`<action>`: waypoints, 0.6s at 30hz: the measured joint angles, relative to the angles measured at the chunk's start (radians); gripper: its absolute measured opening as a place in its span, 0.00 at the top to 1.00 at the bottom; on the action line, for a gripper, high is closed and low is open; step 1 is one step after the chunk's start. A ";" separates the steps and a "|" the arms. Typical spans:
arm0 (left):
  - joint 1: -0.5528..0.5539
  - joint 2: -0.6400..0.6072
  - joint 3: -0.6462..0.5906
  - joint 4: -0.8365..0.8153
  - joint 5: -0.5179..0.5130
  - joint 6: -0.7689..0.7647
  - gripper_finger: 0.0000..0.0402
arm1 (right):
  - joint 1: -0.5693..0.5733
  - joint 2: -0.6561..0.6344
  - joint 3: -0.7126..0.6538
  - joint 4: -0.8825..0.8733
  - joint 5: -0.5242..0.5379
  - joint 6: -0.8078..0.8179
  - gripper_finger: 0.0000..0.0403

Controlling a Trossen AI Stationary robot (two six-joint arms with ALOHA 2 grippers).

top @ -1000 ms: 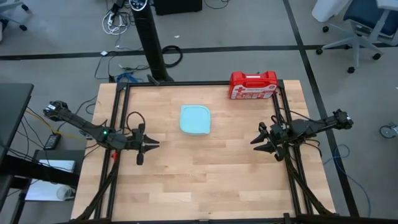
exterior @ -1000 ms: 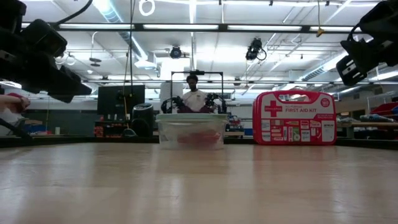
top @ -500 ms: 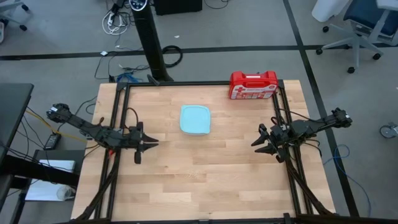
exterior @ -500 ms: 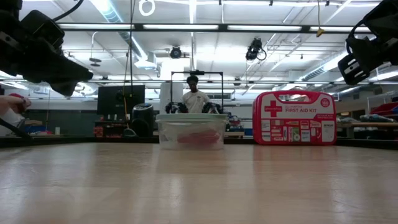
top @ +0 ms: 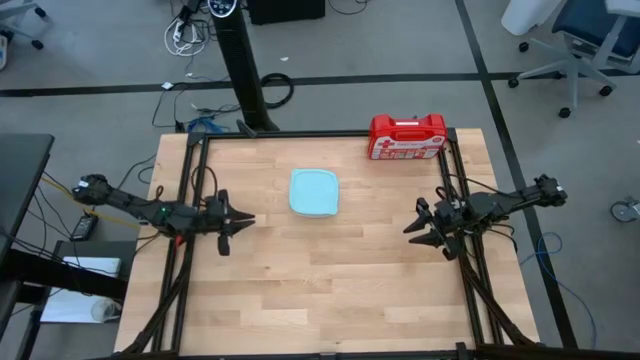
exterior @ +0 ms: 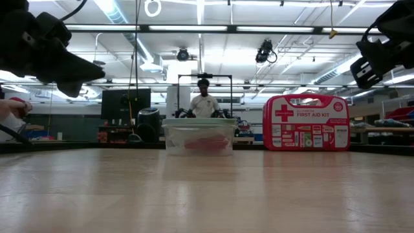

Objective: Roll bandage
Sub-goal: Return to Home Position

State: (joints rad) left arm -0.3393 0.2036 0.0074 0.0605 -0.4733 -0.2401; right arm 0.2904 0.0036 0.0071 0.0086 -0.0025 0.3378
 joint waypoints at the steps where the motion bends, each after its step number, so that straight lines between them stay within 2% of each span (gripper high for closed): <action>1: 0.006 -0.012 0.000 0.000 0.000 0.000 0.81 | -0.005 0.000 0.000 0.000 0.000 0.000 0.63; 8: 0.031 -0.038 0.000 0.000 0.000 0.000 0.81 | -0.074 0.000 0.000 0.000 0.000 0.000 0.63; 18: 0.081 -0.179 0.000 -0.002 0.015 0.000 0.81 | -0.212 0.000 0.000 0.006 0.002 0.000 0.62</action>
State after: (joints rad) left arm -0.2583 0.0247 0.0071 0.0587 -0.4585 -0.2401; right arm 0.0780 0.0034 0.0067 0.0149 -0.0006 0.3378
